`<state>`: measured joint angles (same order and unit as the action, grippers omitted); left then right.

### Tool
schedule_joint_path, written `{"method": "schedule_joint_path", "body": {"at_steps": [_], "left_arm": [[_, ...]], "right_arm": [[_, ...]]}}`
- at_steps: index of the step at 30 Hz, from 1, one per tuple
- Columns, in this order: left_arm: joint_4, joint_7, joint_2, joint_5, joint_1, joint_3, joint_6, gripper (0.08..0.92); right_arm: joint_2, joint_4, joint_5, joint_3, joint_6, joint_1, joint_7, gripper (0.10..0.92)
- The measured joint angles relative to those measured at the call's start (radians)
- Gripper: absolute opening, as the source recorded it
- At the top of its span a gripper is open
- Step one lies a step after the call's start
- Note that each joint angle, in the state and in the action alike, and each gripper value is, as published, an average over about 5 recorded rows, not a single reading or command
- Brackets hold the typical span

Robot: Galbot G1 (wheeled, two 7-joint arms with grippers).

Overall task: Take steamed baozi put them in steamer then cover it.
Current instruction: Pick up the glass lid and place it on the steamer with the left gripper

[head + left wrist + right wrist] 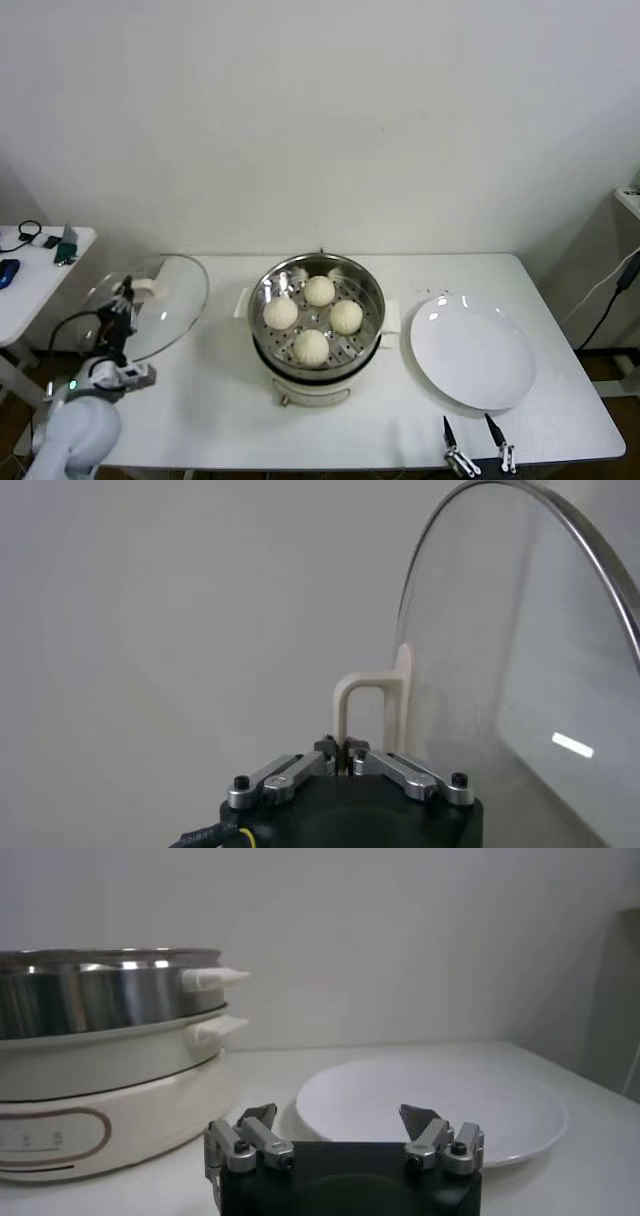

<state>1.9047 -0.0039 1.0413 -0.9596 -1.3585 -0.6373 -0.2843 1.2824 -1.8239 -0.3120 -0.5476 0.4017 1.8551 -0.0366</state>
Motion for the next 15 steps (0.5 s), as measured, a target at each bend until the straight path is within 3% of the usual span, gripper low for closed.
{"method": "schedule_joint_path", "body": {"at_steps": [8,15], "left_arm": [[0.153,0.078,-0.03,-0.004,0.054,0.129,-0.165,0.14],[0.211,0.152,0.035,-0.143,0.127,0.305,-0.262,0.14]], "right_arm": [[0.009,-0.001,0.015,0.001,0.002,-0.012,0.009,0.823],[0.014,0.019,0.012,0.014,0.025,-0.038,-0.003,0.823]]}}
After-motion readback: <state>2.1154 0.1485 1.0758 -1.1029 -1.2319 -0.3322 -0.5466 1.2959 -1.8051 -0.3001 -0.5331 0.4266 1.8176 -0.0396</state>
